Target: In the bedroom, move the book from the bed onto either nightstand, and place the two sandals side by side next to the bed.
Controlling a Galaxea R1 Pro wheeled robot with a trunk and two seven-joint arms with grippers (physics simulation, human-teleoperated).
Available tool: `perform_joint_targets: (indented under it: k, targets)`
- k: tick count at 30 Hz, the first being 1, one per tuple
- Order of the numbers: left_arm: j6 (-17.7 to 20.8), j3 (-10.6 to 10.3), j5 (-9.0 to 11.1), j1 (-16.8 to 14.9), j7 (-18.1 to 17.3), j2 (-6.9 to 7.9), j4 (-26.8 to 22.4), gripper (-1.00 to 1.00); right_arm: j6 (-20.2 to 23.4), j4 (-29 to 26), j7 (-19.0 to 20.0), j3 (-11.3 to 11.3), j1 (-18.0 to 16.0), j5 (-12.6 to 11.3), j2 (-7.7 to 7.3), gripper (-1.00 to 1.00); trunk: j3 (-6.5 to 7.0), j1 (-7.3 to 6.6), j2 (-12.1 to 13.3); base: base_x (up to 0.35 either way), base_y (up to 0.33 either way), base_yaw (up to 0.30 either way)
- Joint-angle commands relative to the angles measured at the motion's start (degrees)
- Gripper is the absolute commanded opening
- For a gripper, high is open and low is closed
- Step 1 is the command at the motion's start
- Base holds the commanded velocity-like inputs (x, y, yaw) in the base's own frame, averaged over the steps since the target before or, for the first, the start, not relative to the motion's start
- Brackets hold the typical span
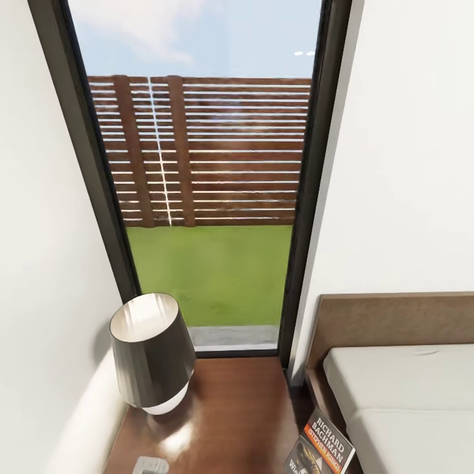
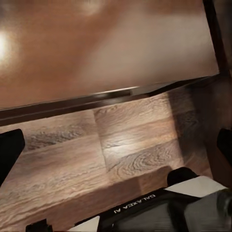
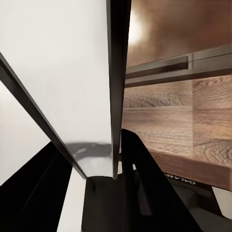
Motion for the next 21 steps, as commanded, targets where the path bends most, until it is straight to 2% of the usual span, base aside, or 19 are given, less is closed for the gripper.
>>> perform_joint_targets:
  k: [1, 3, 4, 6, 7, 8, 9, 11, 13, 16, 21]
  targets:
    - [-0.14, -0.42, 0.56, -0.06, -5.08, 0.68, -0.02, 1.0, 0.58, -0.06, 0.17, 0.34, -0.02, -0.62, -0.03, -1.0, -0.07, 0.01, -0.05, 0.0, 0.0, 0.0]
    - [-0.08, -0.32, 0.72, -0.14, -13.66, 1.89, -0.57, 1.0, 0.58, -0.06, 0.19, 0.34, -0.02, -0.62, -0.03, -1.0, -0.07, 0.01, -0.05, 0.0, 0.0, 0.0]
    - [-0.03, -0.29, 0.87, -0.17, -16.23, 2.45, -1.28, 1.0, 0.58, -0.06, 0.18, 0.34, -0.02, -0.62, -0.03, -1.0, -0.07, 0.01, -0.05, 0.0, 0.0, 0.0]
    - [0.07, -0.27, 1.95, -0.2, -19.2, 3.64, -3.74, 1.0, 0.58, -0.06, 0.14, 0.34, -0.06, -0.62, -0.03, -1.0, -0.07, 0.01, -0.05, 0.0, 0.0, 0.0]
    - [3.63, -0.26, 5.22, -0.27, -23.8, 4.24, -8.99, 1.0, 0.58, -0.06, 0.13, 0.34, -0.04, -0.62, -0.03, -1.0, -0.07, 0.01, -0.05, 0.0, 0.0, 0.0]
    - [5.48, -0.26, 6.27, -0.3, -25.6, 4.4, -11.07, 1.0, 0.58, -0.06, 0.13, 0.34, -0.04, -0.62, -0.03, -1.0, -0.07, 0.01, -0.05, 0.0, 0.0, 0.0]
    - [9.41, -0.25, 7.81, -0.33, -28.86, 4.73, -15.22, 1.0, 0.58, -0.06, 0.13, 0.34, -0.03, -0.62, -0.03, -1.0, -0.07, 0.01, -0.05, 0.0, 0.0, 0.0]
    - [16.85, -0.25, 9.44, -0.37, -33.59, 5.39, -23.63, 1.0, 0.58, -0.06, 0.12, 0.34, -0.05, -0.62, -0.03, -1.0, -0.07, 0.01, -0.05, 0.0, 0.0, 0.0]
    - [24.15, -0.25, 10.31, -0.39, -36.15, 5.87, -33.52, 1.0, 0.58, -0.06, 0.12, 0.34, -0.04, -0.62, -0.03, -1.0, -0.07, 0.01, -0.05, 0.0, 0.0, 0.0]
    - [29.6, -0.25, 10.68, -0.39, -37.04, 5.97, -40.7, 1.0, 0.58, -0.06, 0.15, 0.34, -0.05, -0.62, -0.03, -1.0, -0.07, 0.01, -0.05, 0.0, 0.0, 0.0]
    - [32.41, -0.32, 10.85, -0.4, -37.84, 5.9, -44.47, 1.0, 0.62, -0.06, 0.55, 0.31, -0.03, -0.62, -0.03, -1.0, -0.07, 0.01, -0.05, 0.0, 0.0, 0.0]
